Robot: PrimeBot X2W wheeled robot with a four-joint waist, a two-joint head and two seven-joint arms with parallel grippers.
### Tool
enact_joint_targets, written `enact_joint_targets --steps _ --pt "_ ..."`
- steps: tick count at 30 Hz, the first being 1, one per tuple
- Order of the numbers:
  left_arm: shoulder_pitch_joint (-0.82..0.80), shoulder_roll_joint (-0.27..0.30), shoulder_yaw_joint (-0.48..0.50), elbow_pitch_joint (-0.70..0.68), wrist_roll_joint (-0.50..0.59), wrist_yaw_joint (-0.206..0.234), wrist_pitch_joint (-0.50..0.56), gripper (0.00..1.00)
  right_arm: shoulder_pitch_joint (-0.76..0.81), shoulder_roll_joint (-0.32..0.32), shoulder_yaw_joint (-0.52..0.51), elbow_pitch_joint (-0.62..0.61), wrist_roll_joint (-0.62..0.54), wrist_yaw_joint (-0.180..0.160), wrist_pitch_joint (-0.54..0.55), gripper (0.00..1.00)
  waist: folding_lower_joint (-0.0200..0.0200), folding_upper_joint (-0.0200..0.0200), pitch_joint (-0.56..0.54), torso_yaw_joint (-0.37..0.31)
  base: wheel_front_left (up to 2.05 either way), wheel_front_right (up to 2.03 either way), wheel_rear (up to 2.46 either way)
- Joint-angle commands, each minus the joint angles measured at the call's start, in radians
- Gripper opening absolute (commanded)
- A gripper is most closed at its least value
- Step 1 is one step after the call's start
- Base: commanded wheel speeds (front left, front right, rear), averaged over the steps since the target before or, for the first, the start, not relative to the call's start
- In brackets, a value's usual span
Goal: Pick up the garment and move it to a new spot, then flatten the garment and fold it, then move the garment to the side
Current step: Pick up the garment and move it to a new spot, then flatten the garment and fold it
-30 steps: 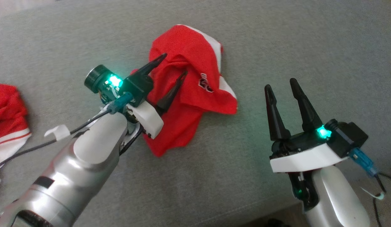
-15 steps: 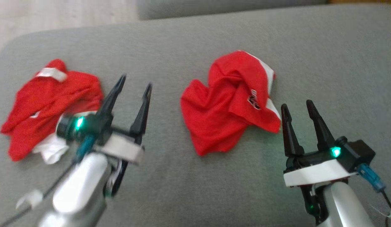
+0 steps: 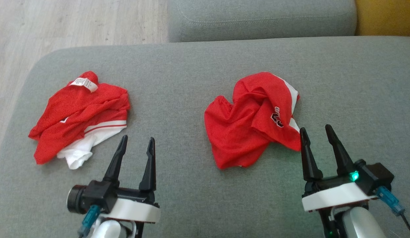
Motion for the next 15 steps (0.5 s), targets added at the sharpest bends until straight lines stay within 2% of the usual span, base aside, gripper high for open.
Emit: enact_joint_targets --steps 1,9,15 --pt "-0.022 -0.006 0.061 -0.036 0.019 -0.014 -0.009 1.00 -0.015 -0.002 0.020 -0.028 0.007 -0.001 -0.011 1.00 0.0001 -0.0001 -0.004 -0.003 0.00 0.00 0.00" --pt "-0.004 -0.059 0.113 -0.016 0.073 -0.074 -0.009 1.00 -0.027 -0.002 0.023 -0.023 -0.002 -0.001 -0.011 1.00 0.0001 -0.0001 0.003 -0.005 0.00 0.00 0.00" --pt "-0.022 -0.084 0.120 -0.003 0.108 -0.107 -0.009 1.00 -0.115 -0.002 -0.016 0.028 -0.005 -0.001 -0.011 1.00 0.0001 -0.0001 0.050 0.016 0.00 0.00 0.00"
